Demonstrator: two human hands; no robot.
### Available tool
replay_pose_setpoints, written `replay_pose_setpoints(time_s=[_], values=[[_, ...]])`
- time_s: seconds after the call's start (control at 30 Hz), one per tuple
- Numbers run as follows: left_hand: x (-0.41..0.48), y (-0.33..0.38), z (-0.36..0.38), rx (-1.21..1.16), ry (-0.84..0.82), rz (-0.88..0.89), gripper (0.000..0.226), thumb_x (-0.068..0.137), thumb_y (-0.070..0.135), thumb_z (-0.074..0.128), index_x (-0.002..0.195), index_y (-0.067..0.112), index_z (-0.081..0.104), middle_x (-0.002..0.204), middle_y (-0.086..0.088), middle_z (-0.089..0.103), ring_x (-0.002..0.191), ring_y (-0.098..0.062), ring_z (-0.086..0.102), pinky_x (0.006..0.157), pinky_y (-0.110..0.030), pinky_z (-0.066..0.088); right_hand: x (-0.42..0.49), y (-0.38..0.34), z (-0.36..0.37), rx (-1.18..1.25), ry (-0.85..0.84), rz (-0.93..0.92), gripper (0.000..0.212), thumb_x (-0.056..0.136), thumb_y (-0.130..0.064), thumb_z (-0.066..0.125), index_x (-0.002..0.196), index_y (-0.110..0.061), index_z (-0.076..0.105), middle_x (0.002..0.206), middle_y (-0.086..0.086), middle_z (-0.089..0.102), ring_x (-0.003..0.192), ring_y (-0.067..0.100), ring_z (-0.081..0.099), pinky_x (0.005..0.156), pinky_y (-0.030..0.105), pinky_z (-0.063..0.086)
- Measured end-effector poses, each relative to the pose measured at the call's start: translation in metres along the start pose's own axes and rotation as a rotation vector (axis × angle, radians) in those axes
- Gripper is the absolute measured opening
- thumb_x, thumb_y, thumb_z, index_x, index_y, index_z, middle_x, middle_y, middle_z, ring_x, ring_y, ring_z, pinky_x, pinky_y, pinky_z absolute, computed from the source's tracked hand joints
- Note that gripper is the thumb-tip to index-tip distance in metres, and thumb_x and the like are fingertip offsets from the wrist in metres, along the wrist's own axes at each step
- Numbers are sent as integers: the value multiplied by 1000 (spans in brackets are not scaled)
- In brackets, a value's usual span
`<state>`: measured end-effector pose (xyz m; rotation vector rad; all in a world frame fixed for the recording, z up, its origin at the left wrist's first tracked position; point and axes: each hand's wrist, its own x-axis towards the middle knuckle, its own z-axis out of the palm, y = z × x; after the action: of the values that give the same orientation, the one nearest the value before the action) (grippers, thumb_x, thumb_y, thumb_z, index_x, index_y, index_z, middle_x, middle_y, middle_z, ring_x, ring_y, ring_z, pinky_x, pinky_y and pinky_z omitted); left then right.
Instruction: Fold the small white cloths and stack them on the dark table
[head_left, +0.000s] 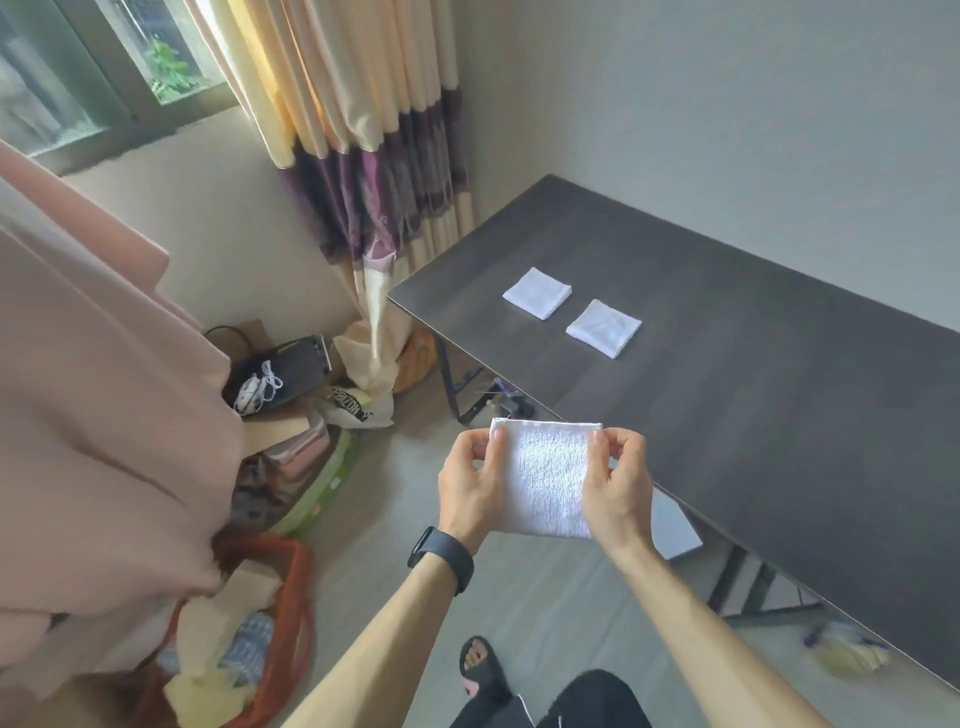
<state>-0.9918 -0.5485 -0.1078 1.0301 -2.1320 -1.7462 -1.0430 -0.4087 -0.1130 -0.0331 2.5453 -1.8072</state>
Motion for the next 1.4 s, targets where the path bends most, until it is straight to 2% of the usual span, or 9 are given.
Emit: replay_pose_setpoints(time_s=[0.13,0.23,0.4,0.57,0.73,0.9,1.03,1.17,1.4], values=[[66,4,3,28,-65,-41,21,95,47,54,94,27,61,89,7,65,69,4,56,60,-13,41,45,4,36,-50,12,110,21,103,-33,43,102,-13,49,91,-14,57,83,-15,53,64,20,34],[113,2,14,87,-93,-29,20,96,49,52,92,31,58,78,4,59,67,-8,53,61,-22,43,83,13,60,-92,47,160,21,103,-34,43,102,-15,49,91,-11,58,82,-2,55,68,25,35],[196,9,41,135,-127,-61,20,96,52,50,89,35,56,78,1,54,67,-11,51,61,-25,44,157,29,95,-148,67,215,19,103,-35,43,100,-17,47,89,-7,59,82,18,55,72,30,35],[275,37,65,151,-128,-114,21,94,52,53,91,33,59,75,5,53,63,-7,49,52,-13,40,234,28,122,-140,30,271,19,103,-35,42,101,-17,47,85,-12,56,76,3,53,69,28,34],[349,54,87,250,-175,-122,31,95,55,48,102,26,56,90,6,61,80,-14,59,62,-24,47,300,28,148,-169,37,299,16,104,-32,40,100,-17,46,85,-9,58,74,4,55,57,16,35],[418,58,113,330,-248,-105,33,96,57,48,101,25,55,95,8,63,83,-11,59,67,-25,46,358,39,172,-228,78,338,19,105,-35,34,100,-18,42,82,-3,58,70,16,57,60,36,44],[474,59,138,335,-333,-89,30,96,57,47,94,28,54,91,8,62,78,-12,57,64,-25,45,403,58,194,-255,143,410,21,105,-37,32,98,-19,41,81,-1,57,70,20,56,57,35,40],[527,51,161,405,-428,-65,21,98,51,44,99,32,53,97,8,61,82,-14,58,59,-23,42,441,78,216,-278,187,510,20,105,-37,30,99,-21,40,83,-3,57,72,19,56,64,39,45],[603,29,198,477,-524,-36,15,100,48,42,98,36,50,95,11,60,81,-12,58,62,-26,45,497,116,251,-311,274,595,21,105,-35,31,99,-18,42,83,-4,55,75,24,57,66,39,47]])
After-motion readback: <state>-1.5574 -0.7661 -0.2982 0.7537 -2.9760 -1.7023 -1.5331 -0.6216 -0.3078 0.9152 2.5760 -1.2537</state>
